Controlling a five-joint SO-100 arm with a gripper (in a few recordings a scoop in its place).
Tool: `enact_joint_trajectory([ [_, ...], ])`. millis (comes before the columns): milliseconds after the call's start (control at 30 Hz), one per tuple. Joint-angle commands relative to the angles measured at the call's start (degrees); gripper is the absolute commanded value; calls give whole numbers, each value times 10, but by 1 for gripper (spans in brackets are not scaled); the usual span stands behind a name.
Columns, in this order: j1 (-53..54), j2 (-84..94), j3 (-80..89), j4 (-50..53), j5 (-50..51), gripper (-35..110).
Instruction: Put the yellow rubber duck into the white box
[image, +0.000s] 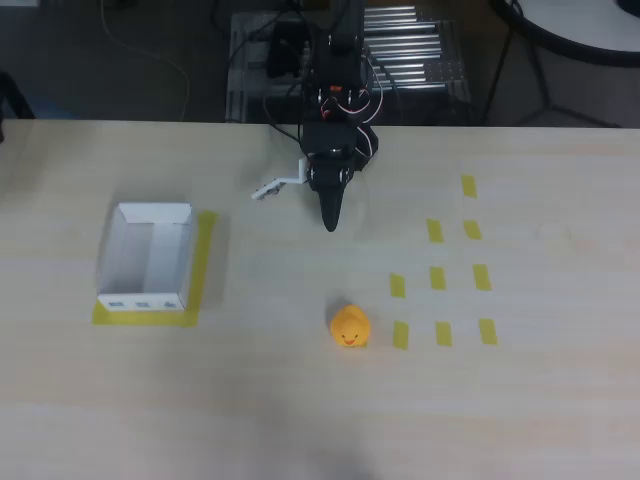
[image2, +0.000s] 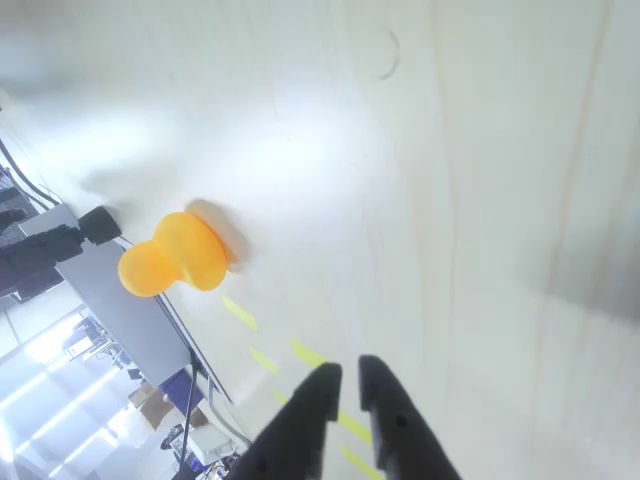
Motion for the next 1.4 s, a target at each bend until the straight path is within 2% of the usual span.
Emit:
enact_joint_trajectory([
  [0, -4, 28, 4, 2, 7, 0],
  [1200, -27, 29, 4, 2, -18, 0],
  [1267, -17, 5, -7, -19, -51, 0],
  [1367, 7, -118, -109, -62, -84, 0],
])
